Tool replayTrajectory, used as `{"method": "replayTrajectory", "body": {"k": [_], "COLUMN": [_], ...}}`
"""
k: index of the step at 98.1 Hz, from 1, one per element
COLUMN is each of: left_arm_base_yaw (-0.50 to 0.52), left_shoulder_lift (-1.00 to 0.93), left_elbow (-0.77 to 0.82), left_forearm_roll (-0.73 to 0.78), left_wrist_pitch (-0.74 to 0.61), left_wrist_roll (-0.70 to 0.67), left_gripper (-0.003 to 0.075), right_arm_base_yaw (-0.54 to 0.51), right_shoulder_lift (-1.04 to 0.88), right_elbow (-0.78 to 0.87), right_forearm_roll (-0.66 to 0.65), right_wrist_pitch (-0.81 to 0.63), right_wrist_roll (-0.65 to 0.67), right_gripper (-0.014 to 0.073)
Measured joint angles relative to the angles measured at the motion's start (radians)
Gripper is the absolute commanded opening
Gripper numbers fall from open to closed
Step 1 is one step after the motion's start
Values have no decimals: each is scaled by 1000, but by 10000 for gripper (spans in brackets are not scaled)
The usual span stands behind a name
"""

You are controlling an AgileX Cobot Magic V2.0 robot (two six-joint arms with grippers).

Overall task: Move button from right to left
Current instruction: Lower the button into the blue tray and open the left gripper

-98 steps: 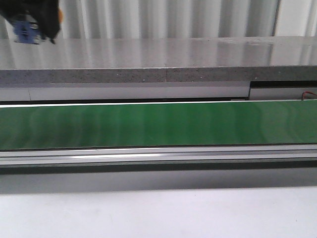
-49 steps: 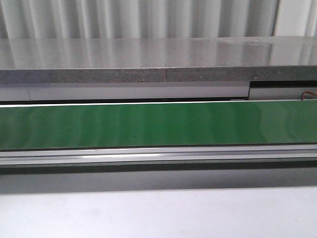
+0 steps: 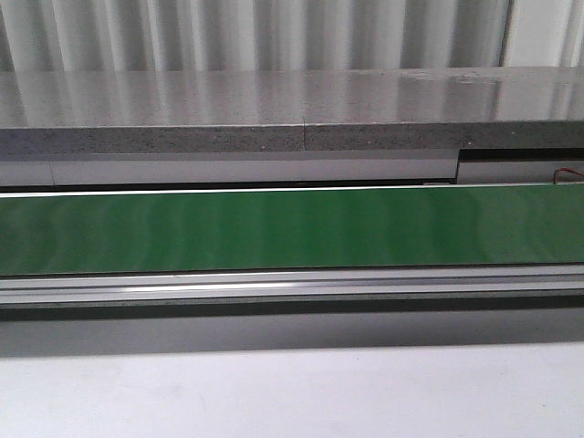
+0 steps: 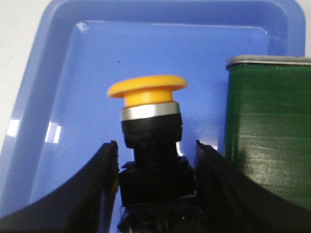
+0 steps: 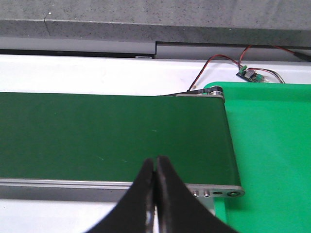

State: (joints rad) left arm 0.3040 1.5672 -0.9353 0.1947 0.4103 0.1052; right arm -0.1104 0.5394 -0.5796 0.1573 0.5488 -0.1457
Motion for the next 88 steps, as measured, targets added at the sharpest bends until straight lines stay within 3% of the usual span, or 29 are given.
{"method": "replayTrajectory", "body": {"k": [40, 71, 88], "left_arm_base_yaw": [68, 84, 84], "left_shoulder_lift": [103, 178, 204], "left_elbow": [0, -29, -54], "left_forearm_roll": [48, -166, -204], "left_wrist_pitch": [-48, -27, -13], "left_wrist_roll": [102, 408, 452], "left_gripper": [-20, -20, -20], "right_arm_base_yaw": [0, 0, 0], "right_shoulder_lift": [0, 0, 0], "right_elbow": [0, 0, 0], "right_forearm_roll": [0, 0, 0], "right_wrist_pitch": [0, 0, 0], "right_wrist_roll": [0, 0, 0], "right_gripper": [-67, -67, -67]}}
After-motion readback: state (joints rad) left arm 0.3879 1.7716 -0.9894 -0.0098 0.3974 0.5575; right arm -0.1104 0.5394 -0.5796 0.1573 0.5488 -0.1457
